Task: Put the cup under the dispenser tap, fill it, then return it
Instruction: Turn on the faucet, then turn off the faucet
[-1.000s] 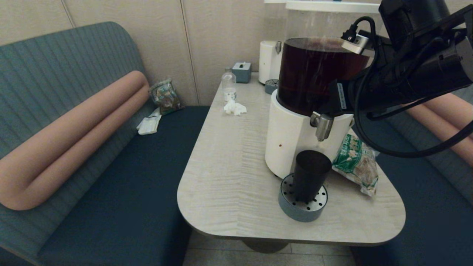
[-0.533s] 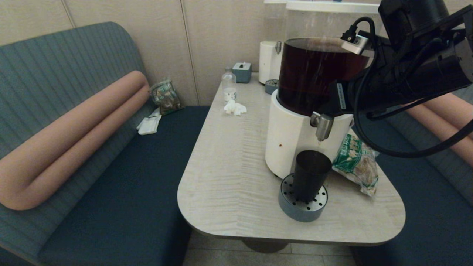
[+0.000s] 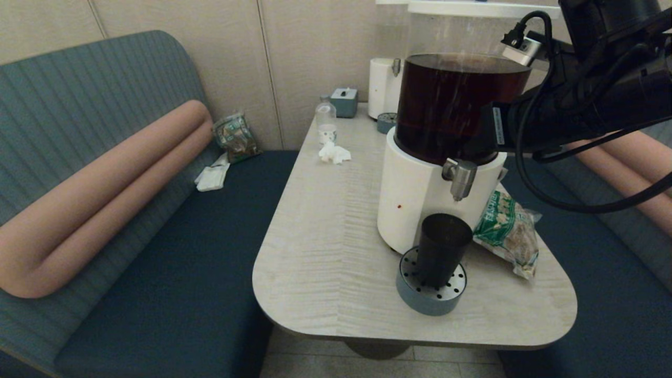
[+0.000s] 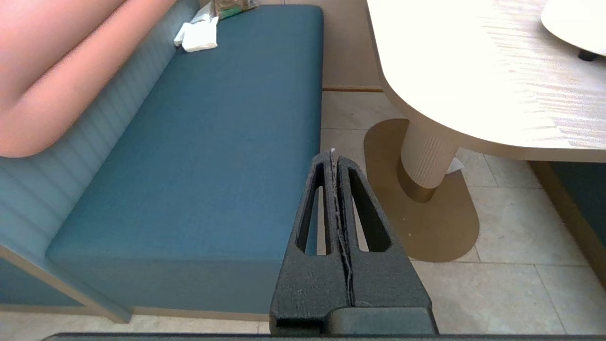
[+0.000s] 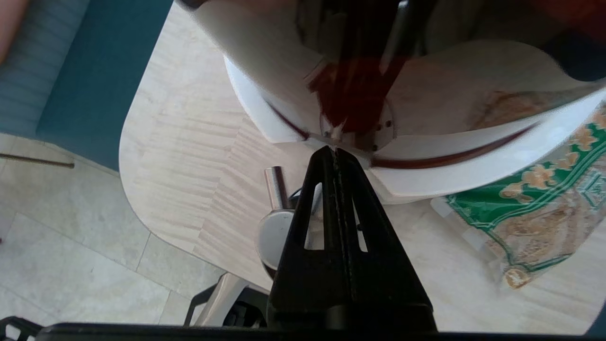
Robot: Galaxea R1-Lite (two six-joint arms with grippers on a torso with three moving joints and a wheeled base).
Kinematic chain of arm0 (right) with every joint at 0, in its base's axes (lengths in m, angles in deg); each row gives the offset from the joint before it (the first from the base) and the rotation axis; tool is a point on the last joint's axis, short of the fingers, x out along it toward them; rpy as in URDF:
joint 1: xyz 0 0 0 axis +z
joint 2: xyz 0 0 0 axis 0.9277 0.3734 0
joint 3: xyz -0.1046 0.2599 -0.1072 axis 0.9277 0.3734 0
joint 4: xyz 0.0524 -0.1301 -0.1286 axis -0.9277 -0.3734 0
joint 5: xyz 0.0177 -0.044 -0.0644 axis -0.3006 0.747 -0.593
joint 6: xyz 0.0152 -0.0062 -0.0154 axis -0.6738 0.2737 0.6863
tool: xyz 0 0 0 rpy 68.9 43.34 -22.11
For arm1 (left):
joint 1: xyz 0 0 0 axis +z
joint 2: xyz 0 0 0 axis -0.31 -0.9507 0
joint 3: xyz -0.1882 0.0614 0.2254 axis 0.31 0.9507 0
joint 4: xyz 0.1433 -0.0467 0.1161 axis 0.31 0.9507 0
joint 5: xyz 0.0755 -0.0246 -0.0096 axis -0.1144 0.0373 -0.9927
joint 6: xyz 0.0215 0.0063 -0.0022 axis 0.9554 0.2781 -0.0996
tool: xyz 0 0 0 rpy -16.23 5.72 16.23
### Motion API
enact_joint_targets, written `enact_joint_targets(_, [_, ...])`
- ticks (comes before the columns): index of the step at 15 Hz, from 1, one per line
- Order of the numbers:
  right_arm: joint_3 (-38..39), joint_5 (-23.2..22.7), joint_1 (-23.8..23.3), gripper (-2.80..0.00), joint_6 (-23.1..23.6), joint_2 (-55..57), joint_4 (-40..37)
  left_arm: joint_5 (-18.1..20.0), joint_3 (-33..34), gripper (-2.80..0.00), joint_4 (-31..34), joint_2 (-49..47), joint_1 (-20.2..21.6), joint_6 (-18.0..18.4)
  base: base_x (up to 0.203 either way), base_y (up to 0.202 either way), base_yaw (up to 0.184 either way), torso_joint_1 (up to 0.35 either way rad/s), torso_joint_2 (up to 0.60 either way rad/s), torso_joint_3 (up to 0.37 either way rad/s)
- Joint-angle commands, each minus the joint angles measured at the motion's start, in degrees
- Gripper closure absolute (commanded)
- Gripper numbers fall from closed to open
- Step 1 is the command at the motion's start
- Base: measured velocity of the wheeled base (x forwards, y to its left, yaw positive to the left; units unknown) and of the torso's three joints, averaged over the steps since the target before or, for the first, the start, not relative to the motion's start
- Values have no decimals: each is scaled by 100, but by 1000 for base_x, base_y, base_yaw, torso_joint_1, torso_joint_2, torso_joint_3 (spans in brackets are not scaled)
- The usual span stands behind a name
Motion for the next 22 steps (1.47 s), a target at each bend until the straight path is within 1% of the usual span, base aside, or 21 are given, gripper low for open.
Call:
enact_joint_targets(1, [46,11,-71,0,-1,-162,-11,2,-2,0,9,1,1,-4,0,0,0,0,0,0])
enact_joint_targets(6, [433,11,-120,0,23,-547,-13,2,-2,0,0,1,1,-4,0,0,0,0,0,0])
enact_joint_targets(11, [1734,0,-272,0,26,-2197,-13,2,-2,0,0,1,1,-4,0,0,0,0,0,0])
enact_joint_targets(13, [2296,-23,-650,0,118,-3026,-9,2,-2,0,9,1,1,-4,0,0,0,0,0,0])
enact_joint_targets(16, [3372,-156,-1476,0,402,-4278,185,2,-2,0,0,1,1,-4,0,0,0,0,0,0])
enact_joint_targets(19, [4538,-295,-1988,0,780,-5798,553,2,-2,0,5,1,1,-4,0,0,0,0,0,0])
enact_joint_targets(22, [5517,-443,-2392,0,1222,-7292,759,2,-2,0,0,1,1,-4,0,0,0,0,0,0])
